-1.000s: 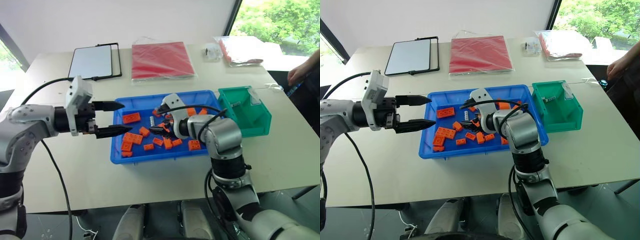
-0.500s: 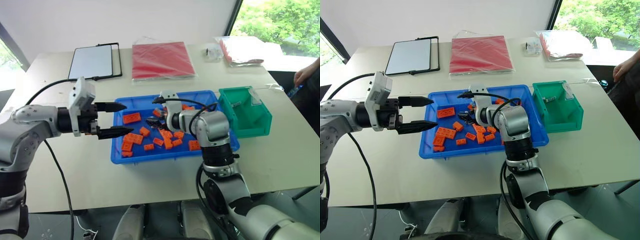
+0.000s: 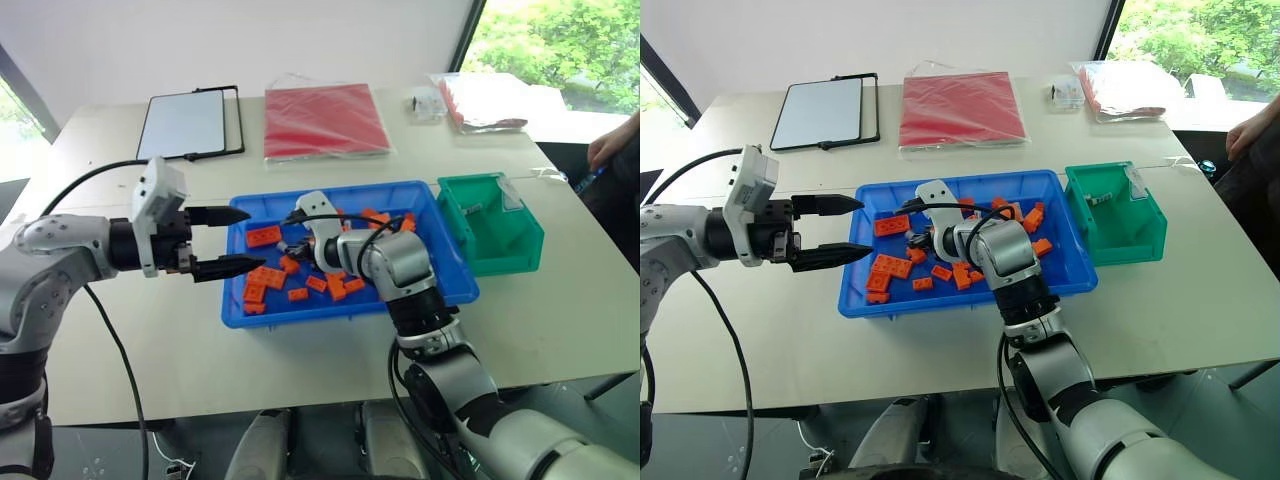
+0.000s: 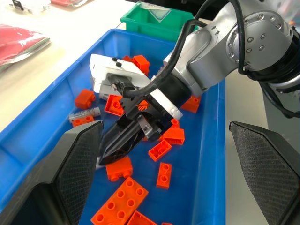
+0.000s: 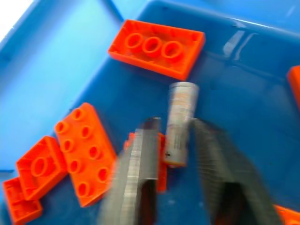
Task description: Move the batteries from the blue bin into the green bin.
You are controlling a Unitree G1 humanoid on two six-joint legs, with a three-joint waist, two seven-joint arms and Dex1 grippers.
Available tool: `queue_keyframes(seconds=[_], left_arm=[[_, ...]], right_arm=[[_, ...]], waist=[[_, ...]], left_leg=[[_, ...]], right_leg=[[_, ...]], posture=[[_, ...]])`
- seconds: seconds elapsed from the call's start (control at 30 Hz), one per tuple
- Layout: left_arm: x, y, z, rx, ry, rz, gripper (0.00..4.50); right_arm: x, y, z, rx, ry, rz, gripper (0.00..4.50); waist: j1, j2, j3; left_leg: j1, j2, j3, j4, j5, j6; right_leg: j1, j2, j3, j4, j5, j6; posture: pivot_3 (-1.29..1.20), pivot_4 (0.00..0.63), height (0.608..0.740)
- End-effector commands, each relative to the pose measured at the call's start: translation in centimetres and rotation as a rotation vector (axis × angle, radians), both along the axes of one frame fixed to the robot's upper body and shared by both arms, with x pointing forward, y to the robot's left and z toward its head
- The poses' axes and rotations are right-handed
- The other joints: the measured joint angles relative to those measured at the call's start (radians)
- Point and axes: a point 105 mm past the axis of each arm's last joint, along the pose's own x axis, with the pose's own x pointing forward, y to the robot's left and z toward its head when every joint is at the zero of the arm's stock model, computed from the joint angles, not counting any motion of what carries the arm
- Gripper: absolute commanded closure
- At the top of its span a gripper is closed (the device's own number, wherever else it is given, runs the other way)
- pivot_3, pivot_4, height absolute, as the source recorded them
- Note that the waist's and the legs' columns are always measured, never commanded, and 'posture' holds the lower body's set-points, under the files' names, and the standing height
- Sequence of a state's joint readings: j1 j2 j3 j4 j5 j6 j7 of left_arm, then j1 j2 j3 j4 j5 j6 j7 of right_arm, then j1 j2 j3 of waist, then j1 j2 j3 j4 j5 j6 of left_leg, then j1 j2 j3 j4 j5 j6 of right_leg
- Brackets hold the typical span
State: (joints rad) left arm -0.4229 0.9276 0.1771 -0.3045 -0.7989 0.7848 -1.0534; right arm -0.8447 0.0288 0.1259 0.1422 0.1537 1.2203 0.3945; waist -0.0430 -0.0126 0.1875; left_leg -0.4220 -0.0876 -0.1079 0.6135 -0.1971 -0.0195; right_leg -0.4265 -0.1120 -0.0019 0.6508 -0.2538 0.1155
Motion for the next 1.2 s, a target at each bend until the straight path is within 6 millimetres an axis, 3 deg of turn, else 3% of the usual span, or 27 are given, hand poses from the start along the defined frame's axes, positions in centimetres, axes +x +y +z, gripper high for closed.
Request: queue_keyframes(seconds=[0.03, 0.13, 0.2, 0.3, 0.37, 0.5, 0.6, 0.73, 0.77, 0.83, 0.97, 1.2], left_arm=[[0.7, 1.6, 0.0, -0.039, 0.012, 0.056, 0.0], [1.1, 1.9, -1.1, -0.043, 0.018, 0.08, 0.0], [1.3, 1.8, -1.8, -0.039, 0.027, 0.079, 0.0], [1.6, 2.0, -2.1, -0.043, 0.029, 0.083, 0.0], [1.7, 2.1, -1.8, -0.06, 0.033, 0.074, 0.0], [1.8, 2.1, -1.3, -0.05, 0.036, 0.048, 0.0], [1.9, 2.4, -0.9, -0.042, 0.031, 0.046, 0.0], [1.5, 2.7, -0.8, -0.02, 0.026, 0.05, 0.0], [1.5, 2.9, -0.8, -0.016, 0.026, 0.054, 0.0], [1.4, 3.1, -0.8, -0.013, 0.023, 0.067, 0.0], [1.0, 3.2, -0.7, -0.013, 0.016, 0.083, 0.0], [0.5, 3.1, -0.5, -0.026, 0.009, 0.104, 0.0]], right_arm=[[-0.6, -1.2, 4.5, 0.107, -0.065, 0.001, 4.47], [-0.9, -4.2, 8.3, 0.179, -0.139, -0.05, 4.47], [-0.6, -8.3, 10.2, 0.19, -0.192, -0.164, 4.47], [-1.0, -12.3, 10.7, 0.159, -0.214, -0.272, 4.47], [-1.5, -12.9, 10.1, 0.171, -0.195, -0.281, 4.47], [-2.5, -9.7, 8.5, 0.161, -0.164, -0.162, 4.47], [-2.0, -6.7, 7.2, 0.097, -0.201, -0.07, 3.69], [-1.5, -3.9, 6.2, 0.051, -0.245, 0.038, 3.69], [-1.5, -3.2, 6.0, 0.049, -0.247, 0.065, 3.49], [-1.3, -1.9, 5.5, 0.034, -0.258, 0.109, 2.92], [-1.0, 0.0, 4.1, -0.013, -0.279, 0.172, 0.9], [0.3, 1.7, 3.1, -0.031, -0.292, 0.208, 0.9]], waist=[[0.001, 0.0, 0.0], [0.004, 0.0, 0.0], [0.007, 0.0, 0.0], [0.014, 0.0, 0.0], [0.015, 0.0, 0.0], [-0.007, 0.001, 0.0], [-0.011, 0.001, 0.0], [-0.003, 0.001, 0.0], [-0.002, 0.001, 0.0], [0.0, 0.001, 0.0], [-0.001, 0.001, 0.0], [-0.002, 0.001, 0.0]], left_leg=[[0.0, 0.0, 0.0, 0.0, 0.0, 0.0], [0.0, 0.0, 0.0, 0.0, 0.0, 0.0], [-0.001, 0.0, 0.0, 0.0, 0.0, 0.0], [-0.001, 0.0, 0.0, 0.0, 0.0, 0.0], [-0.001, 0.0, 0.0, 0.0, 0.0, 0.0], [-0.001, 0.001, 0.001, 0.0, 0.0, 0.001], [-0.001, 0.002, 0.002, 0.0, 0.0, 0.001], [-0.001, 0.001, 0.002, 0.0, 0.0, 0.001], [-0.001, 0.001, 0.002, 0.0, 0.0, 0.001], [-0.001, 0.001, 0.001, 0.0, 0.0, 0.001], [-0.001, 0.001, 0.001, 0.0, 0.0, 0.001], [-0.001, 0.001, 0.001, 0.0, 0.0, 0.0]], right_leg=[[0.0, 0.0, 0.0, 0.0, 0.0, 0.0], [0.0, 0.0, 0.0, 0.0, 0.0, 0.0], [0.0, 0.0, 0.0, -0.001, 0.0, 0.0], [0.0, -0.001, 0.0, -0.001, 0.0, 0.0], [0.0, -0.001, -0.001, -0.002, 0.0, 0.0], [-0.001, -0.001, 0.0, -0.001, 0.0, -0.001], [-0.002, 0.0, 0.0, 0.0, -0.001, -0.001], [-0.001, 0.0, 0.0, 0.0, -0.001, -0.001], [-0.001, -0.001, 0.0, 0.0, -0.001, -0.001], [-0.001, -0.001, 0.0, 0.0, -0.001, -0.001], [-0.001, 0.0, 0.0, -0.001, -0.001, -0.001], [-0.001, 0.0, 0.0, 0.0, -0.001, -0.001]], posture=[[0.0, 0.15, 0.731], [0.0, 0.15, 0.731], [0.0, 0.15, 0.731], [0.0, 0.15, 0.731], [0.0, 0.15, 0.731], [0.0, 0.15, 0.731], [0.0, 0.15, 0.731], [0.0, 0.15, 0.731], [0.0, 0.15, 0.731], [0.0, 0.15, 0.731], [0.0, 0.15, 0.731], [0.0, 0.15, 0.731]])
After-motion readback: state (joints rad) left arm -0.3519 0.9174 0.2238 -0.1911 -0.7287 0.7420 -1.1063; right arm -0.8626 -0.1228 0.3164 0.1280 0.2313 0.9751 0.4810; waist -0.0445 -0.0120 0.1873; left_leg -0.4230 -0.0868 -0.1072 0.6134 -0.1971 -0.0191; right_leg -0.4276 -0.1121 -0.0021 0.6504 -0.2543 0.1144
